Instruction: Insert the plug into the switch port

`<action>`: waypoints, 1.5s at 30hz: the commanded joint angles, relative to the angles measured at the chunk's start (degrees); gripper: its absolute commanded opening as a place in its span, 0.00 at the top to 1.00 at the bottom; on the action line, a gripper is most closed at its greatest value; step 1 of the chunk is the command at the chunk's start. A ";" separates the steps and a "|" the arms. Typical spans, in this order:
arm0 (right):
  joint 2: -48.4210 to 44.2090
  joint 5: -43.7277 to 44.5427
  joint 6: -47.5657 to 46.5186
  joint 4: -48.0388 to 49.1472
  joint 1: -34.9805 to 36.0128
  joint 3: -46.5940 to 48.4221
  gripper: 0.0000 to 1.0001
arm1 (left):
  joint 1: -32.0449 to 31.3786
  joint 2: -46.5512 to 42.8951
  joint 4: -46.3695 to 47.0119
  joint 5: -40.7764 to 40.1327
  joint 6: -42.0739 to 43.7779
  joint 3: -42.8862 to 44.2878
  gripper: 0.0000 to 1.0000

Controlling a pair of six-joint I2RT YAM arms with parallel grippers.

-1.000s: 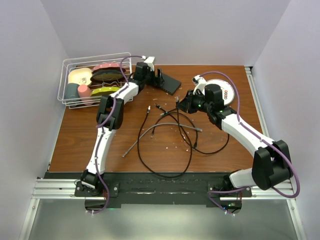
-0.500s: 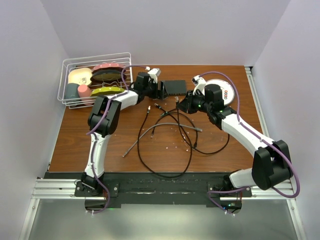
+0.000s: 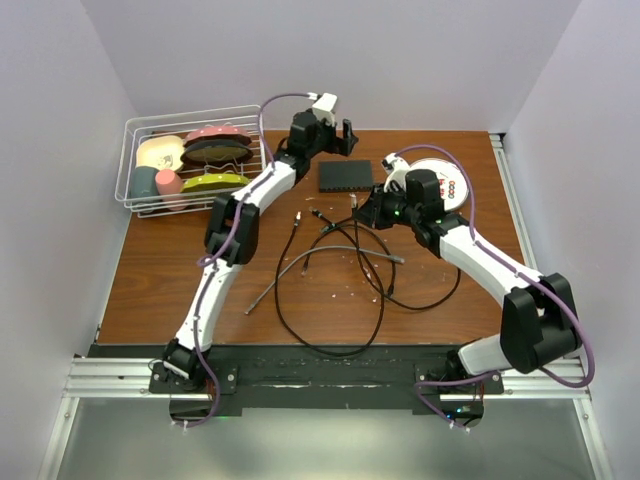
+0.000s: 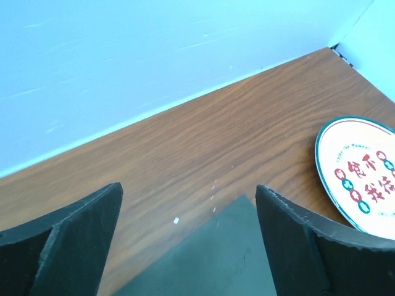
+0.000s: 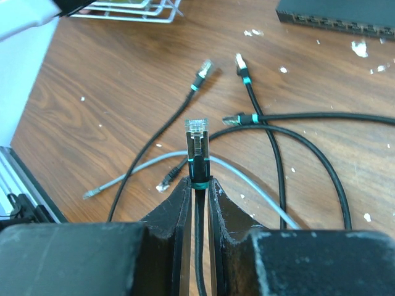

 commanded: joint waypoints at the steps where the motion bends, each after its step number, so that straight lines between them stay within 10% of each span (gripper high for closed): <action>1: 0.68 1.56 -0.86 -1.66 -0.36 2.37 1.00 | -2.58 6.56 -7.37 0.19 3.98 8.42 0.02; 32: -0.73 8.51 1.50 -1.93 -0.71 -1.85 1.00 | -2.58 -4.07 -20.73 5.12 2.49 -15.67 0.03; 45: 3.67 9.91 2.91 -0.43 -0.71 -2.82 1.00 | -0.65 -2.32 -37.68 10.11 0.82 -7.67 0.04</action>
